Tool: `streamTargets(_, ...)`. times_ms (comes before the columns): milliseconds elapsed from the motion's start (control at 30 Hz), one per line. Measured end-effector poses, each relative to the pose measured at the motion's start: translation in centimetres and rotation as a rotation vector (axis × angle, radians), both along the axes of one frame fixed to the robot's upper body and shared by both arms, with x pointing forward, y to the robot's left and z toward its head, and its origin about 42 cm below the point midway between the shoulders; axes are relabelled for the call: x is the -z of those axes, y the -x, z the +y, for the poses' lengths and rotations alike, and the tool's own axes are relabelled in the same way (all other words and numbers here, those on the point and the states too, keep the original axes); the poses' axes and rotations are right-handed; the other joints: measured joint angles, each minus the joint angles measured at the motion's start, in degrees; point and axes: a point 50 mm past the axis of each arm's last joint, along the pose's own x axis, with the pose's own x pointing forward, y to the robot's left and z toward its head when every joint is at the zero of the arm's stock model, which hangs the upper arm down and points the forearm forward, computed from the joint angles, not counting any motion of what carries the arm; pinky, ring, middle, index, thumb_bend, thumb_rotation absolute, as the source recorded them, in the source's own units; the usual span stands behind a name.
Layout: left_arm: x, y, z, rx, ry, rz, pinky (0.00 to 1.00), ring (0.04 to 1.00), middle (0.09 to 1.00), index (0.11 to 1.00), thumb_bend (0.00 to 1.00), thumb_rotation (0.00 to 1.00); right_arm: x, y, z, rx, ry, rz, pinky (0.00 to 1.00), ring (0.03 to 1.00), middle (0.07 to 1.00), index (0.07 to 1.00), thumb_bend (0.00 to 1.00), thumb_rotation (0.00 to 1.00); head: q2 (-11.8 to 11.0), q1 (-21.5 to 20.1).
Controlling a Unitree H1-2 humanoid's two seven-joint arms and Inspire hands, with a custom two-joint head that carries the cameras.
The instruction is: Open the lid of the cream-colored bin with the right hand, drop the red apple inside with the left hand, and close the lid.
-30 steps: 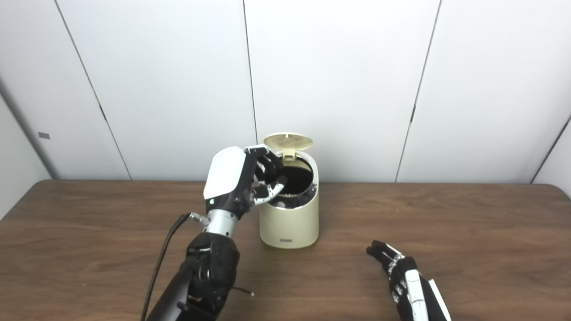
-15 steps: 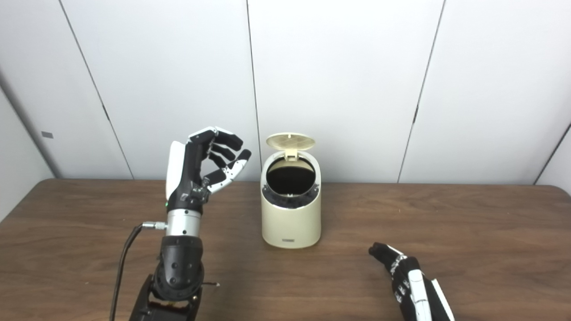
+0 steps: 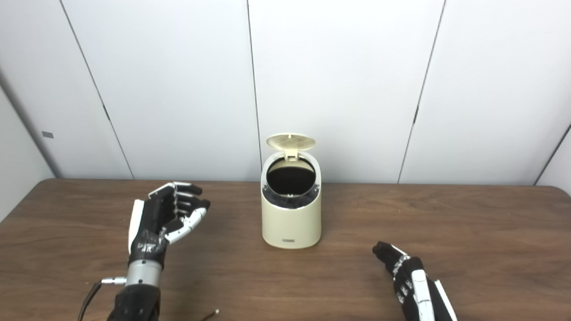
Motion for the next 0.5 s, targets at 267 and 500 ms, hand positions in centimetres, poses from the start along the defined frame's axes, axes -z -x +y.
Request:
streamTargets(267,3.1,2.9,1.5,0.160,0.104,0.066,0.97,0.948,0.969,0.983,0.54,0.76,-1.0,-0.5,-0.1,-0.002,0.020,-0.029,1.00,1.000,0.998,0.963,0.58,0.94,0.5,-0.3)
streamTargets(500,5.1,5.2,2.0,0.192,0.181,0.094,1.00,0.999,1.000,1.000,0.54,0.83,-3.5,-3.7,0.2,-0.013,0.100,-0.128,1.00,1.000,0.989,0.933,0.62,0.93,0.9,-1.5)
